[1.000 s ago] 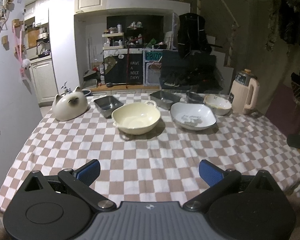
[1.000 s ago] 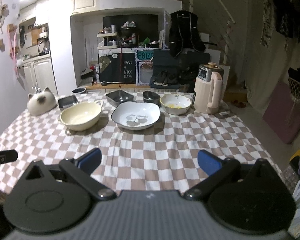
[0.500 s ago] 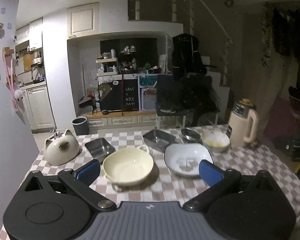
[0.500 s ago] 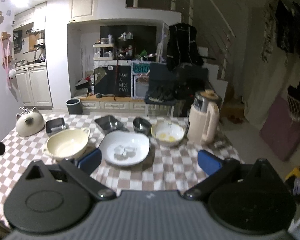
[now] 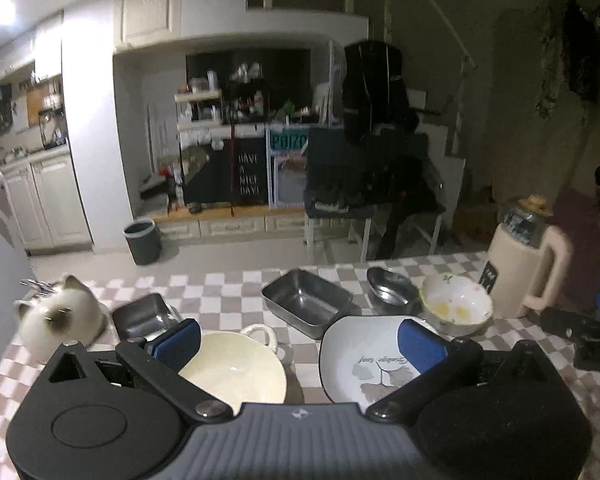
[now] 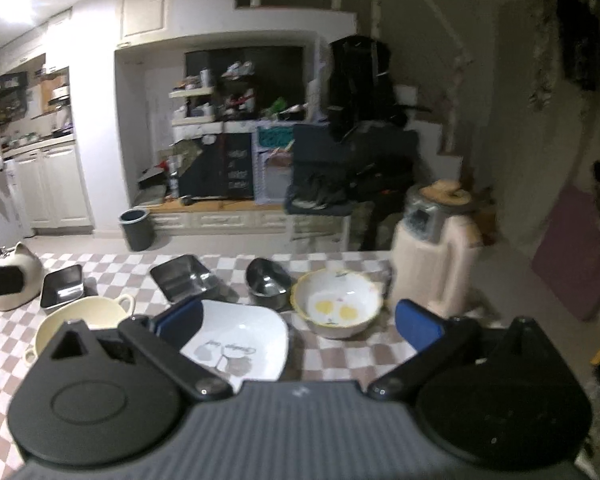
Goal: Organize plates and bowls
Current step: 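Close the right tool on the white plate rim while the left tool grips it too, then lift the white plate with both tools and carry it toward the cream bowl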
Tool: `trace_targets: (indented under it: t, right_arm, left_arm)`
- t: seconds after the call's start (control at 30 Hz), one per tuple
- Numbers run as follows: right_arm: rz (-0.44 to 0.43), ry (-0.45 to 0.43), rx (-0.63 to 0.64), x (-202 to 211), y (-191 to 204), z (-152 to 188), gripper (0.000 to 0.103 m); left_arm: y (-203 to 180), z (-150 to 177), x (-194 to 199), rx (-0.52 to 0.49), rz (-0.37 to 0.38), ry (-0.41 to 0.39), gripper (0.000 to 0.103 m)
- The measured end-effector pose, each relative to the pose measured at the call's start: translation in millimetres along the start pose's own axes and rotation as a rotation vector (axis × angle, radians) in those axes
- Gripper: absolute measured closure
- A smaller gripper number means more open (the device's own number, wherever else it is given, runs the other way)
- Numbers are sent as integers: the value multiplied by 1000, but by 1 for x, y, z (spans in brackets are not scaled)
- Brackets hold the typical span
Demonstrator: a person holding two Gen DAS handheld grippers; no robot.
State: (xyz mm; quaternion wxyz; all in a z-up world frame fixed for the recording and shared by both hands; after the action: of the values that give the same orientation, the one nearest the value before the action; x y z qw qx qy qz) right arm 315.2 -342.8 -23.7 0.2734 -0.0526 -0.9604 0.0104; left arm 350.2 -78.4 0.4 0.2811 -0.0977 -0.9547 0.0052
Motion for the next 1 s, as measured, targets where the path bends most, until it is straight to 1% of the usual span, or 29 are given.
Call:
trace_targets:
  t: [0.17,0.23,0.3,0.37,0.4,0.43,0.47,0.5,0.53,0.6,0.63,0.67,0.7,0.77,0.8,0.87,0.9,0.93,0.97,1.0]
  right_arm:
    - [-15,18,-39,-65,0,6,0]
    - [-15,64,-63,-93,1,11,0]
    - [-10,104,-51,-117,5,14,0]
    - [7,125,-36,-135,12,17,0]
    - [6,140,-44,-144,14,19,0]
    - [1,160,-65,-152,17,20,0]
    - [-1,182,-97,-160,18,20,0]
    - [-5,206,-137,-166,17,22,0]
    - [-13,230,-178,-173,17,24,0]
    - [-22,267,-242,-181,15,29,10]
    - [-24,287,-261,-183,14,32,21]
    - [-25,303,-270,-186,14,35,30]
    - [-27,321,-278,-187,14,38,34]
    - [-41,341,-274,-189,15,42,46]
    - [-49,350,-266,-189,16,43,48]
    - [-61,359,-247,-188,17,44,54]
    - [-66,361,-234,-188,18,45,57]
    - [-71,367,-221,-187,19,46,63]
    - [-72,375,-211,-191,19,47,70]
    - [-68,384,-208,-195,19,47,74]
  left_arm:
    - [9,7,-71,-2,17,63,0]
    - [15,10,-95,6,-13,95,0]
    - [17,9,-115,-25,-20,123,0]
    - [20,6,-130,-62,-20,120,0]
    - [18,4,-137,-83,1,122,0]
    - [17,4,-143,-99,37,130,0]
    - [17,5,-150,-99,85,146,0]
    - [15,7,-154,-85,117,157,0]
    - [15,9,-160,-59,155,171,2]
    - [14,15,-171,-21,201,215,17]
    - [14,19,-177,1,219,243,31]
    - [14,22,-182,24,225,263,39]
    - [16,26,-187,49,225,284,42]
    - [19,34,-197,85,232,327,54]
    - [20,37,-202,92,231,339,57]
    - [24,42,-209,95,219,353,68]
    - [27,44,-212,96,211,358,71]
    - [30,46,-214,99,199,364,80]
    - [31,47,-217,102,193,372,85]
    - [32,48,-219,105,194,377,86]
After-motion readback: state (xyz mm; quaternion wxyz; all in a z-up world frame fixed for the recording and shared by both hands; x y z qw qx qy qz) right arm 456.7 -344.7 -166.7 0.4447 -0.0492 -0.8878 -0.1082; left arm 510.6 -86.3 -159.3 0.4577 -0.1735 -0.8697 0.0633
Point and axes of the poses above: each gripper's, at about its wrist camera, not at the fingertips, and x roughly against the way its jaws point, y to its left, z to its underside, the point moved 6 cm from there along -x, roughly the way its jaws point, and after that the axes turned 7 degrees about z, right-handed, at the moved point
